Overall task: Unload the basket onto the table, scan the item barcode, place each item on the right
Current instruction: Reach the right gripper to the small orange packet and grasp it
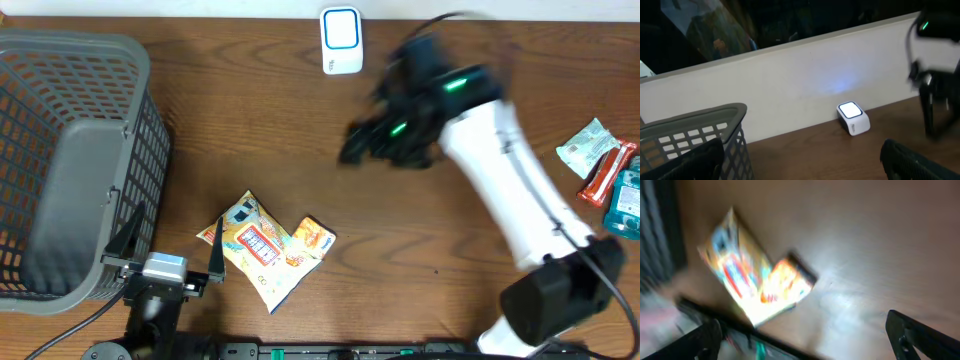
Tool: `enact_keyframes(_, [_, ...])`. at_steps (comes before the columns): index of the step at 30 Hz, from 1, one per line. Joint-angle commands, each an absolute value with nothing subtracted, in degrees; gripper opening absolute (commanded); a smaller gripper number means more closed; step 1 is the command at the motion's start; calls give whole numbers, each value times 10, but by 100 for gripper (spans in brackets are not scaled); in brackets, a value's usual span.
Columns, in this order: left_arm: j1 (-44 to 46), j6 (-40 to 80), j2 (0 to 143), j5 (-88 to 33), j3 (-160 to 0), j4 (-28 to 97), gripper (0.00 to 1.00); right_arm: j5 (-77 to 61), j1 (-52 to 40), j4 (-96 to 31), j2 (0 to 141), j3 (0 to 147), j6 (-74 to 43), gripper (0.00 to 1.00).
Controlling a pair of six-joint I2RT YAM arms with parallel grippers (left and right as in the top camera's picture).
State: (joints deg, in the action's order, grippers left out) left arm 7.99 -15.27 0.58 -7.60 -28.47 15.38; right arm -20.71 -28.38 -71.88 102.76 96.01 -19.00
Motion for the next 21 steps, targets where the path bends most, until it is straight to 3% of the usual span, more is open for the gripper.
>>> enact_keyframes(1, [82, -169, 1, -79, -283, 145, 100, -79, -380, -679, 1028, 894, -156, 99])
enact_keyframes(6, [82, -225, 1, -65, -283, 132, 100, -16, -478, -585, 1028, 807, -156, 98])
enact_keyframes(8, [82, -225, 1, -34, -283, 127, 100, 18, -505, -541, 1028, 777, -155, 79])
enact_keyframes(10, [82, -225, 1, -14, -283, 126, 100, 59, -529, -508, 1028, 751, -149, 68])
enact_keyframes(21, [82, -225, 2, -10, -283, 126, 100, 92, -613, -379, 1037, 663, -87, 70])
